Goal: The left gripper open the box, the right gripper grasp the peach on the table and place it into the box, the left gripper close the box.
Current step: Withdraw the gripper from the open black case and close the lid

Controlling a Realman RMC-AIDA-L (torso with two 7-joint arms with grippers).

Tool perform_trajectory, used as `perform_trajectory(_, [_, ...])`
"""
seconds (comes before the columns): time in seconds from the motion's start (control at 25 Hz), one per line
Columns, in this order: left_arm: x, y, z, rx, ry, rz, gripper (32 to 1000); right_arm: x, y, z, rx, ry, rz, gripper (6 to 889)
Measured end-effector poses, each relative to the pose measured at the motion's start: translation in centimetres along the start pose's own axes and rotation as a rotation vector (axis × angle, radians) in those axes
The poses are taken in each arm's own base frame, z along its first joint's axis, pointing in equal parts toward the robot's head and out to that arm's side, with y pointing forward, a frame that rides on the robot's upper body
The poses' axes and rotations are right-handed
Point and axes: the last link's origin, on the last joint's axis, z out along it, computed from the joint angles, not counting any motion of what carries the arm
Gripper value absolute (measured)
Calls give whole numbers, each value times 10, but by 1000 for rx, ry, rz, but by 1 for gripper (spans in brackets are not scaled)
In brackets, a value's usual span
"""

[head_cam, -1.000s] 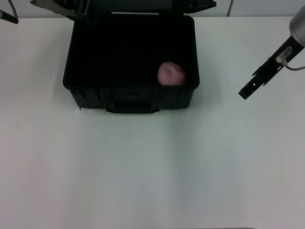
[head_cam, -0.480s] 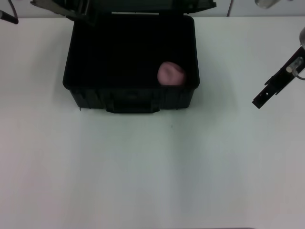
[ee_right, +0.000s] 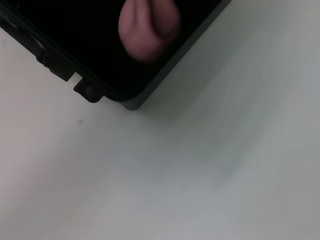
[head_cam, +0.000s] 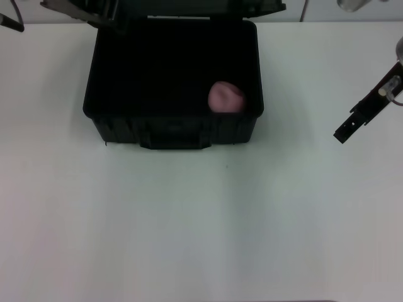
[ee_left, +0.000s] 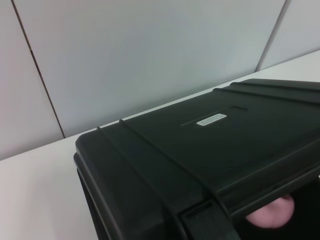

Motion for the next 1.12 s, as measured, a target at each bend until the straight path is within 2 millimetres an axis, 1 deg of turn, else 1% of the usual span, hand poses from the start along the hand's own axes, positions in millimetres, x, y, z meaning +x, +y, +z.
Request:
perform_trajectory(0.84, [-2,1,2,-4,-24,-1,401,-2,-1,0,5,-9,-1,852])
perform_trajectory(1.04, [-2,-1,1,21,-25,-9,401,-2,-1,-1,6,-10,-1,852])
perform_trajectory(1.12, [-3,-1,1,27,-28,-10,499,-2,-1,-1,6,-10,-1,852])
